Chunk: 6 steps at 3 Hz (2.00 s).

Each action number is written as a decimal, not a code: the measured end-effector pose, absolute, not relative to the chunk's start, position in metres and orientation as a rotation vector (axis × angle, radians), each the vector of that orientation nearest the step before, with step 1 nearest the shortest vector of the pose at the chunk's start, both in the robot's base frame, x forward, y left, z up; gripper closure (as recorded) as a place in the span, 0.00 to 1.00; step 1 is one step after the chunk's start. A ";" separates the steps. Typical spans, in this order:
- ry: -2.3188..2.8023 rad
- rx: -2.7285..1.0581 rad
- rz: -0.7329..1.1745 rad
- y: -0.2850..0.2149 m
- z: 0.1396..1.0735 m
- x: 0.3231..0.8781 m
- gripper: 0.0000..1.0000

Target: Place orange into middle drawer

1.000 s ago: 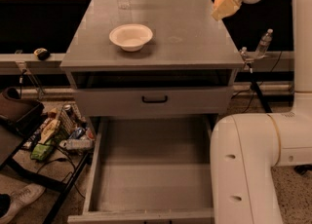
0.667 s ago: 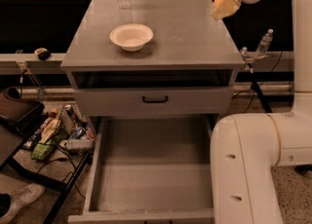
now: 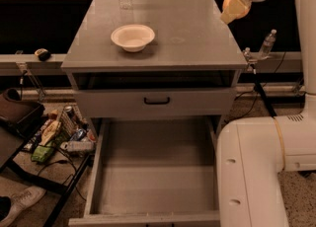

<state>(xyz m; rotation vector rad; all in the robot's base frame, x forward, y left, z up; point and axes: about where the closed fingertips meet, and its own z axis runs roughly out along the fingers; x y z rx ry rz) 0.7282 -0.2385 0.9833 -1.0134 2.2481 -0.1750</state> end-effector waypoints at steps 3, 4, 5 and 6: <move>2.471 -1.111 -0.529 -0.277 0.953 0.679 1.00; 2.567 -1.154 -0.600 -0.309 0.932 0.657 1.00; 2.680 -1.192 -0.679 -0.350 0.902 0.630 1.00; 2.753 -1.151 -0.613 -0.384 0.867 0.607 1.00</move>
Offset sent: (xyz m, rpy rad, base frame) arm -0.2482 -0.0728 -0.0717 -0.5425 0.9178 -0.1999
